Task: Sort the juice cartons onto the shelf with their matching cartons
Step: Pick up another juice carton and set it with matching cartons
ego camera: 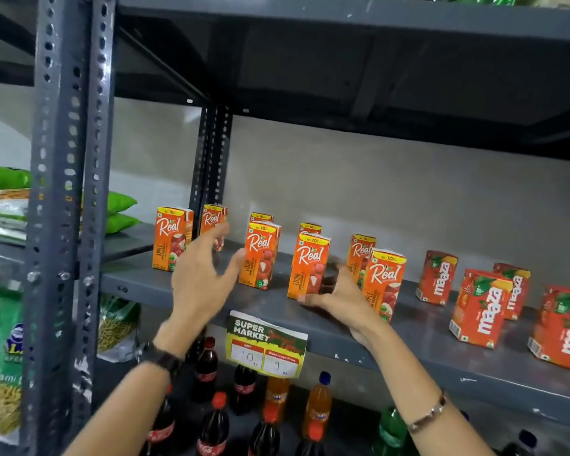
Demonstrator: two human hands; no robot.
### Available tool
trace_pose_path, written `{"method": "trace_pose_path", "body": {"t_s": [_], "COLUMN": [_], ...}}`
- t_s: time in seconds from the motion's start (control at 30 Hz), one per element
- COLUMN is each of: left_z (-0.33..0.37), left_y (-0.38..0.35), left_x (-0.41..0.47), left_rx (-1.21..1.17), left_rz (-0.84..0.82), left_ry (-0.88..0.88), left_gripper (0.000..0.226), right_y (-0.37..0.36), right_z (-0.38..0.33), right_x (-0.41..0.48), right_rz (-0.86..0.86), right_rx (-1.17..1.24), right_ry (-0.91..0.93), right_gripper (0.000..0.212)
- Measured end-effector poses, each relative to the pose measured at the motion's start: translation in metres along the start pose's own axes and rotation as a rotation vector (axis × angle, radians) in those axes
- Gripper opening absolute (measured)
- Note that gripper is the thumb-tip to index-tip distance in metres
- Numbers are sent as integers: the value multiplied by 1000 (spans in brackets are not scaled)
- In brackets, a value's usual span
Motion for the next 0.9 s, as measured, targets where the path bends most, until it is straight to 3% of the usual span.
{"method": "trace_pose_path", "body": {"t_s": [0.13,0.23,0.47,0.57,0.7,0.9], "left_z": [-19,-27,-43,-47,-47,-44], "left_y": [-47,-63,-49,-47,-48,-47], "left_x": [27,24,25,25,26,24], "left_rx": [-225,-319,-419,-433,-452,-458], "left_rz": [-682,-894,-900,-880,-882,-883], "left_ry": [219,269,273,288,311,324], "left_gripper": [127,130,79,76,88,67], "right_y": [-2,-1,-1,-2,-3,-4], "right_z": [3,2,-6,-9,-11,-12], "right_x": [4,5,1,-1,-4,-7], "right_rz": [-27,-31,-54,-62,-45,-55], "right_rx": [23,73,25,-4,-57,-73], "right_ry": [-26,-29,41,51,54,38], "right_gripper": [89,73,46,44,51,52]}}
Point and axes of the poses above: each hand's wrist, its own x-axis towards the middle knuckle, its own y-axis out of the back of the hand, z = x × y, the point moved 6 cm from there along x, towards the middle knuckle, and after that the axes turned 2 degrees about -x, right-handed, at the moved point
